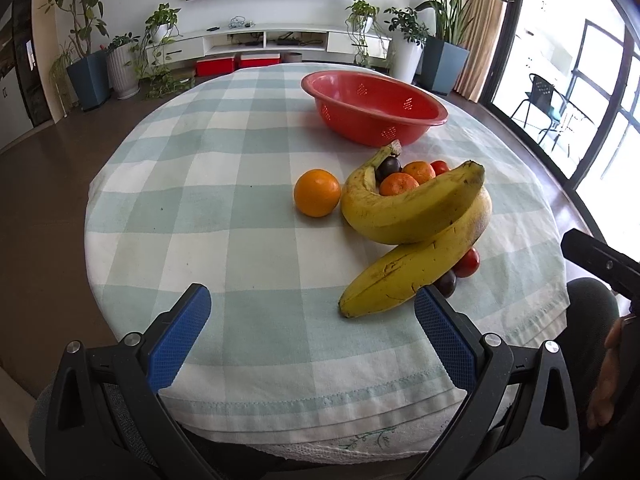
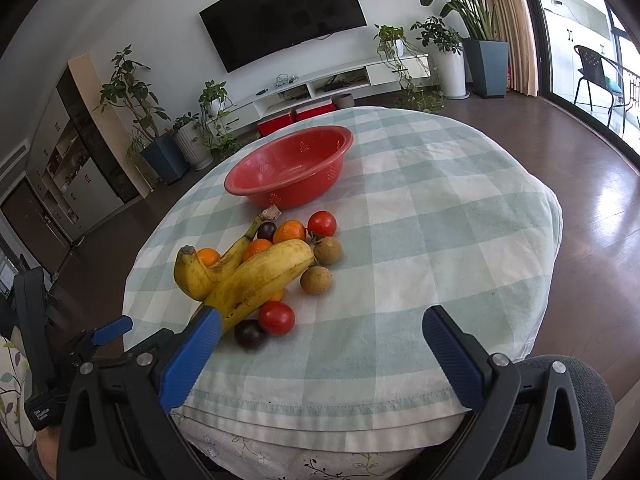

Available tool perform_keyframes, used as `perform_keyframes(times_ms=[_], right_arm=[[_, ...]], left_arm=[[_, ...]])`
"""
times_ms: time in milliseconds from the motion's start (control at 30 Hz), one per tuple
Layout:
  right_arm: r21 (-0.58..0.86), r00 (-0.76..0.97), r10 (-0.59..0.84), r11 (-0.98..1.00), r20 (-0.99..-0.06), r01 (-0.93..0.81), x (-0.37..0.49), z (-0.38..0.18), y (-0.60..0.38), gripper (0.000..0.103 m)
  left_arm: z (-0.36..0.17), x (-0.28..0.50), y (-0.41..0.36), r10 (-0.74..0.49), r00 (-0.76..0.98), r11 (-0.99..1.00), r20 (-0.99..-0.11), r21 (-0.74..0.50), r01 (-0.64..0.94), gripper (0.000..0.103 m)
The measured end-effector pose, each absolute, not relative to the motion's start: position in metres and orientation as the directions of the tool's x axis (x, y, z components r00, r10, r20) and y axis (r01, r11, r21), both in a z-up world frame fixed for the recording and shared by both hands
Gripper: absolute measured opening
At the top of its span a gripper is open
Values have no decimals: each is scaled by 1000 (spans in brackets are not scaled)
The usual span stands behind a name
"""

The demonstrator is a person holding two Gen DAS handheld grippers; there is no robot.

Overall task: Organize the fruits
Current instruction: 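Grasp the lone orange with the left tool while the right tool reaches toward the fruit pile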

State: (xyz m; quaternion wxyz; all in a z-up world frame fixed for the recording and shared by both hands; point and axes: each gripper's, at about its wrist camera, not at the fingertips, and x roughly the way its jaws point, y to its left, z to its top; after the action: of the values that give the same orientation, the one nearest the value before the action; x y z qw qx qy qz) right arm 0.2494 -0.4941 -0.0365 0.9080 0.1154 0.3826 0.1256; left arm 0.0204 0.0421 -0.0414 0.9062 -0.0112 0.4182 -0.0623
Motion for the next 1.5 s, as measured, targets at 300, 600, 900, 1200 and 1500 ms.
perform_keyframes(times_ms=[300, 600, 900, 1200, 1500], right_arm=[[304, 621, 326, 941, -713, -145, 256, -42, -494, 93], [298, 613, 312, 946, -726, -129, 266, -37, -501, 90], [295, 596, 317, 945, -738, -139, 275, -39, -500, 89], [299, 590, 317, 945, -743, -132, 282, -42, -503, 89], [293, 583, 312, 947, -750, -130, 286, -46, -501, 89]], left_arm=[[-14, 78, 43, -169, 640, 961, -749, 19, 276, 99], [-38, 127, 46, -225, 506, 885, -833, 43, 464, 61], [-51, 138, 29, -240, 452, 791, -859, 97, 604, 58], [-58, 149, 23, -263, 400, 735, -878, 86, 672, 36], [-63, 155, 25, -281, 384, 703, -880, 84, 707, 36]])
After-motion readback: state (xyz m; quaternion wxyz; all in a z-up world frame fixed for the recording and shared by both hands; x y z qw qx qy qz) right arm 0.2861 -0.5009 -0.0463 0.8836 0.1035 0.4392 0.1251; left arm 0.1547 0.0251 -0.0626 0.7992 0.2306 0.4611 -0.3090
